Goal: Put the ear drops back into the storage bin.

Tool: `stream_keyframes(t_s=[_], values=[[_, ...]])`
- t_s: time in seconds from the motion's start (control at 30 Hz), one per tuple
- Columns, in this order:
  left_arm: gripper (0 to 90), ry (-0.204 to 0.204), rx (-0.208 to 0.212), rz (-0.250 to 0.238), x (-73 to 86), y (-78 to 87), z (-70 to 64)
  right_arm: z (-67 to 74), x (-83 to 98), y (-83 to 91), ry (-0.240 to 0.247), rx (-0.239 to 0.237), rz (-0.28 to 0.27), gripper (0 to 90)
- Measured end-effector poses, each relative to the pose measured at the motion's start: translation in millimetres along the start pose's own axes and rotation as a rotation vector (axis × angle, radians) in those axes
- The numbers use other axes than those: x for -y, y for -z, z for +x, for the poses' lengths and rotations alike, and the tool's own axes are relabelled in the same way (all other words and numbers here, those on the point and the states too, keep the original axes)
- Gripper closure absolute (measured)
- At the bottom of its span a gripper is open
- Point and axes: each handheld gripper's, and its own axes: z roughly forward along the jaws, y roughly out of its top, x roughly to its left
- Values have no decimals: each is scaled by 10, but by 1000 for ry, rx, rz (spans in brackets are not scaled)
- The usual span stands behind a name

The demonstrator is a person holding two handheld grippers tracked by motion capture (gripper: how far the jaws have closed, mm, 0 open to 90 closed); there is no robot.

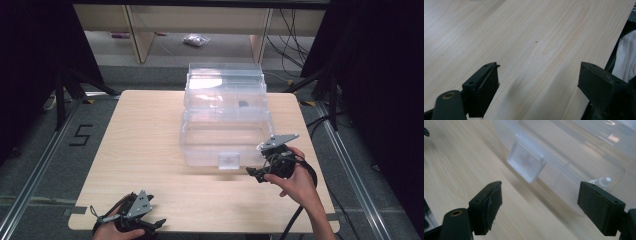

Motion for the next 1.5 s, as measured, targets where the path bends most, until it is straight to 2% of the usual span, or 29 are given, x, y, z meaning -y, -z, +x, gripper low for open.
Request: stream_keyframes(t_s=[0.03,0.1,0.17,0.3,0.33,0.4,0.53,0.57,0.63,0.73,0.77,0.8,0.83,0.87,0.9,0.97,1.07,1.1,1.13,1.17,1.27,1.33,1.37,1.4,1.43,1.47,1.5], values=[[162,8,-16,-7,1,-11,-2,23,22,-14,4,2,5,207],[162,7,-14,-13,-3,-4,-5,40,53,-53,21,1,-15,207],[163,11,-15,-23,-3,0,-13,74,85,-72,9,2,-8,207],[162,10,-14,-25,-4,1,-15,102,136,-108,16,-1,-6,207],[162,28,-13,-24,0,-3,-25,113,147,-107,9,-9,12,207],[162,9,-15,-25,-5,2,-15,123,182,-133,12,-11,8,207],[162,10,-16,-26,-4,3,-16,134,232,-163,17,-18,-3,207],[162,9,-16,-26,-5,3,-17,155,259,-165,-3,-22,-5,207],[162,8,-16,-26,-7,5,-17,156,292,-181,11,-18,-15,207],[162,16,-15,-26,-4,2,-20,165,322,-189,6,-19,-26,205],[162,26,-14,-24,-1,-1,-26,181,342,-202,-7,-15,-39,203],[162,24,-14,-23,-1,-2,-26,172,358,-199,0,-31,-30,204],[162,23,-14,-23,-2,0,-25,200,383,-200,-42,-15,-34,203],[162,23,-14,-24,-2,0,-25,191,396,-197,-22,-24,-27,203],[162,23,-14,-24,-2,0,-25,197,414,-213,-31,-18,-40,203],[162,14,-14,-26,-4,2,-19,236,467,-198,-79,-24,-23,203],[162,25,-14,-25,-2,-1,-25,236,508,-213,-74,-22,-35,203],[162,21,-12,-22,-2,-7,-21,256,550,-215,-96,-36,-28,203],[162,24,-16,-15,-3,-9,-25,232,575,-226,-75,-41,-33,204],[162,-1,-9,-13,-8,-3,-11,242,596,-233,-89,-51,-39,204],[162,1,-10,-13,-9,-3,-12,250,643,-244,-113,-46,-29,202],[162,9,-12,-14,-7,-3,-17,249,691,-272,-104,-40,-33,203],[162,23,-11,-15,-4,-7,-23,267,702,-263,-122,-53,-14,203],[162,21,-12,-15,-4,-5,-22,255,723,-287,-98,-46,-31,203],[162,20,-12,-15,-4,-5,-22,266,731,-269,-113,-42,-6,203],[162,20,-12,-14,-5,-5,-23,271,748,-282,-108,-40,-17,203],[162,-1,-12,-14,-9,-1,-12,271,767,-279,-109,-47,-11,203]])
